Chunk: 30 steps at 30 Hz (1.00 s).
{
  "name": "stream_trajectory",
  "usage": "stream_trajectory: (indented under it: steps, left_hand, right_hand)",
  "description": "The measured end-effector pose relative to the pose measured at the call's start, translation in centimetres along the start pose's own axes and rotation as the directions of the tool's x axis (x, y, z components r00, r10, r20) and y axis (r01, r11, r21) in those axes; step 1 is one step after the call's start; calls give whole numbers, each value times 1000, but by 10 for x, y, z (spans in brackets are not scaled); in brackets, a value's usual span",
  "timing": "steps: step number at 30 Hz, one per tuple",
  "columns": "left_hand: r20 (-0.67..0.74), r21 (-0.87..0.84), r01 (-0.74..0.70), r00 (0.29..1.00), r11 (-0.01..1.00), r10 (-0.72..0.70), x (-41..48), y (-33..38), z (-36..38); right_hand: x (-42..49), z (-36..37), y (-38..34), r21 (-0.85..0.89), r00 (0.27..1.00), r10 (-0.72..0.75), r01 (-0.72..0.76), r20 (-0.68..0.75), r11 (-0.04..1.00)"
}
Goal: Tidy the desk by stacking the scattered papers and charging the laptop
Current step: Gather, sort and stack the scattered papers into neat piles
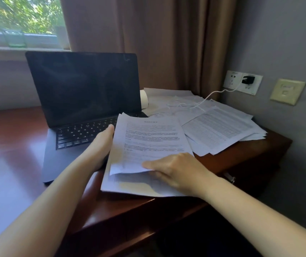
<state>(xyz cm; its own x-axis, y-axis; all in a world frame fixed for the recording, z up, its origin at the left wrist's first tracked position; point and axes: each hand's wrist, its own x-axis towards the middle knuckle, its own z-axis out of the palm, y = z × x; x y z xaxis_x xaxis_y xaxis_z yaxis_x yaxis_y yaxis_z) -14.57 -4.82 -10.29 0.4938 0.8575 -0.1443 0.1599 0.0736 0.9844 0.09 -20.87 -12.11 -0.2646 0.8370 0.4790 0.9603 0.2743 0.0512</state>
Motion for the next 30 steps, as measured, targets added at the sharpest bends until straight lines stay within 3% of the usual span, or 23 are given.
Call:
stream_trajectory:
  steps: [2,6,10,15,17,19,21,23,27,30]
  left_hand:
    - [58,-34,65,996,997,-63,0,2,0]
    - [36,261,6,999,965,-16,1,1,-2]
    - [-32,334,-77,995,939,92,2,1,0]
    - [-158,437,-196,944,878,290,14,10,-12]
    - [-211,433,-215,920,876,330,17,16,-20]
    - [-242,406,-228,907,885,344,17,16,-25]
    - [-255,377,-236,903,896,345,18,8,-25]
    - [-253,387,-233,904,892,345,21,-3,-22]
    - [-226,431,-263,895,863,385,26,-9,-18]
    - [-205,453,-271,896,849,395,25,-11,-20]
  right_hand:
    - [1,3,-5,63,997,23,-27,69,998]
    - [4,-1,-1,225,962,142,-195,232,955]
    - [6,-4,39,418,886,417,-464,203,781]
    - [8,1,97,376,782,591,-617,196,691]
    - [10,5,116,282,747,617,-665,249,692]
    - [14,10,128,33,691,656,-696,304,717]
    - [15,18,134,-193,620,723,-704,305,684]
    - [16,24,136,-273,575,774,-726,264,632]
    - [20,23,134,-358,610,766,-682,202,637]
    - [27,16,135,-407,597,769,-659,229,633]
